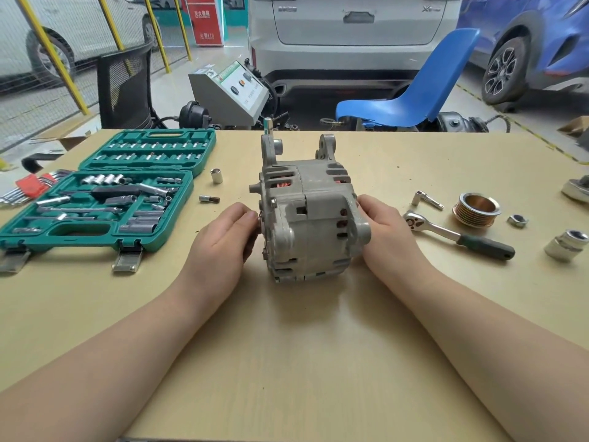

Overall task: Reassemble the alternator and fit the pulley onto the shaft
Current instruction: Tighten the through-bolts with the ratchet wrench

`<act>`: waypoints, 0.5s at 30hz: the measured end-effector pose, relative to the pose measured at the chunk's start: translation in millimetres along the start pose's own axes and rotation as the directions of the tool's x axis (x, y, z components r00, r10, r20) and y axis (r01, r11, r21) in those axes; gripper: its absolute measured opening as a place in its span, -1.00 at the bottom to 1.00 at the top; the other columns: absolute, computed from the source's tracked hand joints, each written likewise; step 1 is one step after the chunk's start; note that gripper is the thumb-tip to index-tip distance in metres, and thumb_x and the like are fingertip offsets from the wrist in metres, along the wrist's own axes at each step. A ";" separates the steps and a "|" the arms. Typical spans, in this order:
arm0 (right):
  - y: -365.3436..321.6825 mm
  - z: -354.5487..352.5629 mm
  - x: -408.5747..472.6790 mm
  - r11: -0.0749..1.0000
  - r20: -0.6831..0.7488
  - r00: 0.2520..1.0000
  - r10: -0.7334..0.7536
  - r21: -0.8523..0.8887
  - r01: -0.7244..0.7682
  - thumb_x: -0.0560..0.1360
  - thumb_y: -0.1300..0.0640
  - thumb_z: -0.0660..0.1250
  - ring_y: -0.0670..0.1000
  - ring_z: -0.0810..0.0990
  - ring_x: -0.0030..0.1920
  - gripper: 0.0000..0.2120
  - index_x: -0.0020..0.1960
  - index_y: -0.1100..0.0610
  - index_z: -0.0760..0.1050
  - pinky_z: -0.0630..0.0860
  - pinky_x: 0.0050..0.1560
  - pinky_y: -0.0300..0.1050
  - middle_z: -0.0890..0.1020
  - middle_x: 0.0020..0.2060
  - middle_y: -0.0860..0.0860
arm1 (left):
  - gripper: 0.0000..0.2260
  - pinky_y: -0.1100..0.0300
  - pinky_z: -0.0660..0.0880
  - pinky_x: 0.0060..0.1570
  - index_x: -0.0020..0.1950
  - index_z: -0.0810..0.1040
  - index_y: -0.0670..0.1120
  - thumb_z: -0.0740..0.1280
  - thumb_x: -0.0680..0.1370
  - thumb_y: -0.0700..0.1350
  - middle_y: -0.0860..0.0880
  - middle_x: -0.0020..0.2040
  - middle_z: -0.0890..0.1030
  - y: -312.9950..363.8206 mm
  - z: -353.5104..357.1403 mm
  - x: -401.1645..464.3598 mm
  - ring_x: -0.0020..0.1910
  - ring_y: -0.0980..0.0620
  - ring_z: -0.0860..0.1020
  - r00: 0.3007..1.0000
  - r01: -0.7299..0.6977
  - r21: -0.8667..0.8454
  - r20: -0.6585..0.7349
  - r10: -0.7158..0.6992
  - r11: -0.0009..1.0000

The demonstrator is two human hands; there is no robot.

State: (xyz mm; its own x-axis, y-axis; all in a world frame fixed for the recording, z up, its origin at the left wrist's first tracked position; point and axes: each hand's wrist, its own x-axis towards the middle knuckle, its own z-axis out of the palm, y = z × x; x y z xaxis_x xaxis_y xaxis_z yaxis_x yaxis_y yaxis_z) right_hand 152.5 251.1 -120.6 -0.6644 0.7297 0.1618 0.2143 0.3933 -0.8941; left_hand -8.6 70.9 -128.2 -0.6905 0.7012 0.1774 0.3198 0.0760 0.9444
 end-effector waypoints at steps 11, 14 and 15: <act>-7.9 0.7 -4.6 0.964 0.114 0.986 0.119 0.225 -0.143 0.71 -0.05 0.22 0.05 0.43 -0.19 -0.55 -0.06 0.34 0.53 0.33 -0.11 0.00 0.56 -0.20 0.29 | -0.50 -0.05 0.33 -0.20 -0.09 0.51 -0.23 0.17 0.65 0.21 -0.06 -0.34 0.49 4.4 2.1 -4.2 -0.31 -0.04 0.38 0.999 -0.043 0.076 -0.029 0.045 0.996; -12.8 4.4 -5.9 0.925 0.090 0.976 0.196 0.313 -0.215 0.51 -0.01 0.29 0.05 0.27 -0.28 -0.66 -0.36 0.15 0.37 0.19 -0.32 -0.09 0.38 -0.34 0.12 | -0.46 0.06 0.35 -0.26 0.04 0.53 -0.39 0.21 0.72 0.14 -0.18 -0.24 0.52 7.8 6.8 -2.3 -0.29 -0.02 0.40 0.996 0.080 -0.033 -0.044 -0.082 0.996; -14.1 5.3 -5.8 0.923 0.079 0.974 0.213 0.310 -0.227 0.46 0.02 0.29 0.05 0.26 -0.29 -0.68 -0.34 0.20 0.36 0.16 -0.37 -0.11 0.37 -0.34 0.11 | -0.48 0.08 0.34 -0.29 0.07 0.51 -0.43 0.21 0.74 0.08 -0.18 -0.21 0.50 7.8 7.3 -1.0 -0.27 -0.05 0.38 0.992 0.120 -0.079 -0.033 -0.123 0.990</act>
State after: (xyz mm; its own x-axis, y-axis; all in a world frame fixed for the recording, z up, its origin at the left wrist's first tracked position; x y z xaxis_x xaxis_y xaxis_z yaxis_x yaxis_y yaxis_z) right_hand 149.5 238.3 -111.1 -0.6581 0.7501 -0.0656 0.1268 0.0246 -0.9916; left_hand -0.6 75.9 -123.1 -0.7456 0.6629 0.0689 0.1821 0.1031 0.9779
